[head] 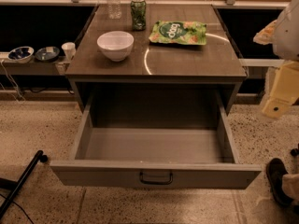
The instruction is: Place green rice chip bag into top drawer
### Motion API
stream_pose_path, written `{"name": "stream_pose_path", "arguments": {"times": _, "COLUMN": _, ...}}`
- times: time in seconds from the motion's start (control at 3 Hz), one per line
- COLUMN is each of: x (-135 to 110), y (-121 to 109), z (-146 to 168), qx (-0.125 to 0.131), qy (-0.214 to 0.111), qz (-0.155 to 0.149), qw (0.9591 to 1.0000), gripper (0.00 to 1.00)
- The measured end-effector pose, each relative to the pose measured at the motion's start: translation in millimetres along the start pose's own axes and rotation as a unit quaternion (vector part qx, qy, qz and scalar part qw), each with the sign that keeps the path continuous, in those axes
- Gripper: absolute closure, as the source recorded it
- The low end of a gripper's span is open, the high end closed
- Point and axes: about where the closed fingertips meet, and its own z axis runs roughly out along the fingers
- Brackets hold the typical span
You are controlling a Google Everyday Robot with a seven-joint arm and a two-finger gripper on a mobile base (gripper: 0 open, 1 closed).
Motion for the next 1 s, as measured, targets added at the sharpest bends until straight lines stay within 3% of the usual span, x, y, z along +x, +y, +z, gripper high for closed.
{"name": "stream_pose_path", "arguments": {"times": 0.33, "x": -0.5, "y": -0.6, "z": -0.3, "qx": 0.001, "qy": -0.001, "qz": 0.0, "qw": 1.0, "gripper": 0.0}}
{"name": "stream_pose_path", "arguments": {"times": 0.67, "x": -26.2, "y": -38.2, "z": 11.0, "qx": 0.014, "qy": -0.023, "qz": -0.011, "qw": 0.9996, "gripper": 0.0}}
{"name": "stream_pose_path", "arguments": {"times": 1.0, "x": -81.2, "y": -111.4, "z": 43.9, "qx": 0.054, "qy": -0.058, "qz": -0.021, "qw": 0.9966, "gripper": 0.0}}
